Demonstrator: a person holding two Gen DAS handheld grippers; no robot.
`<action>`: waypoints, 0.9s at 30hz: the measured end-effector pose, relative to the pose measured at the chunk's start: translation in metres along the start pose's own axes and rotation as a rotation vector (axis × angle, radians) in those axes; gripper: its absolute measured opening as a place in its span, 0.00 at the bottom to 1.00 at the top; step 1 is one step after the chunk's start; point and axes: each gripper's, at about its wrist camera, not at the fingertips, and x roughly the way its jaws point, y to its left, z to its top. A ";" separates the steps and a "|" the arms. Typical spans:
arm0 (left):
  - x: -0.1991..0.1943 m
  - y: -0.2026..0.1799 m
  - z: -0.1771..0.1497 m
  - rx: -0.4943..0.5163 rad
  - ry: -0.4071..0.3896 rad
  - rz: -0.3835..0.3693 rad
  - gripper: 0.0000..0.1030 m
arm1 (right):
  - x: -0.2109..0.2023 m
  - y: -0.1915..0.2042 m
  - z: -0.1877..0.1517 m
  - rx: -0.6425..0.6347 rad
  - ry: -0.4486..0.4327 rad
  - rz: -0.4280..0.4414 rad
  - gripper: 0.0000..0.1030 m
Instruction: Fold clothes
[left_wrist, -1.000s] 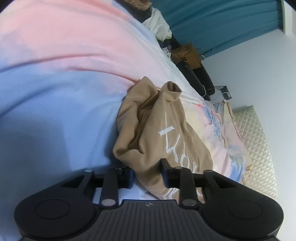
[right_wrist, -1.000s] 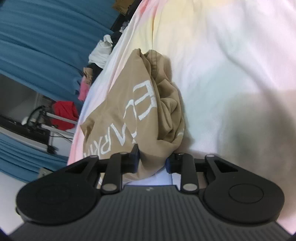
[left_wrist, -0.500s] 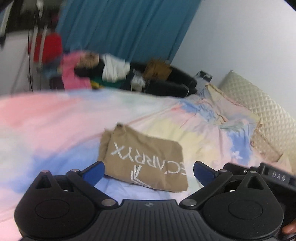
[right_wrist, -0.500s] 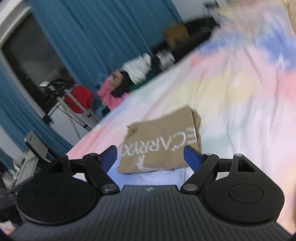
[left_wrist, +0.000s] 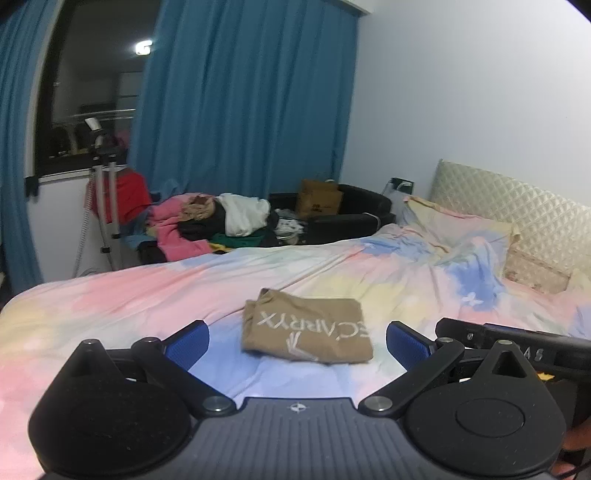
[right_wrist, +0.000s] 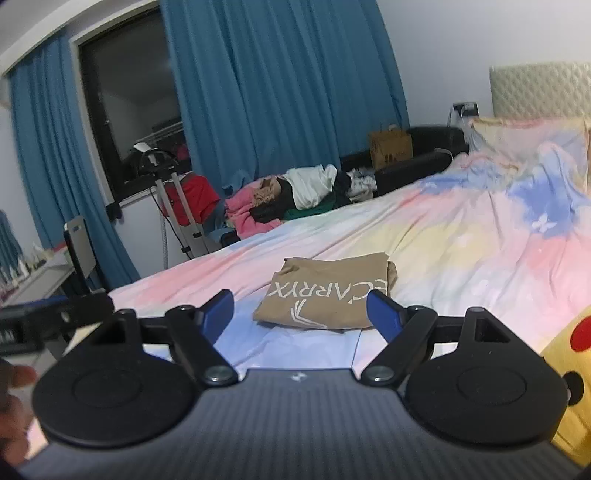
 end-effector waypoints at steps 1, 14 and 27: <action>-0.003 0.001 -0.005 -0.002 -0.004 0.006 1.00 | -0.002 0.003 -0.006 -0.017 -0.011 -0.009 0.79; -0.001 0.016 -0.060 0.001 -0.070 0.064 1.00 | 0.018 0.015 -0.066 -0.092 -0.053 -0.062 0.79; 0.011 0.030 -0.081 -0.011 -0.046 0.098 1.00 | 0.030 0.012 -0.080 -0.121 -0.045 -0.101 0.78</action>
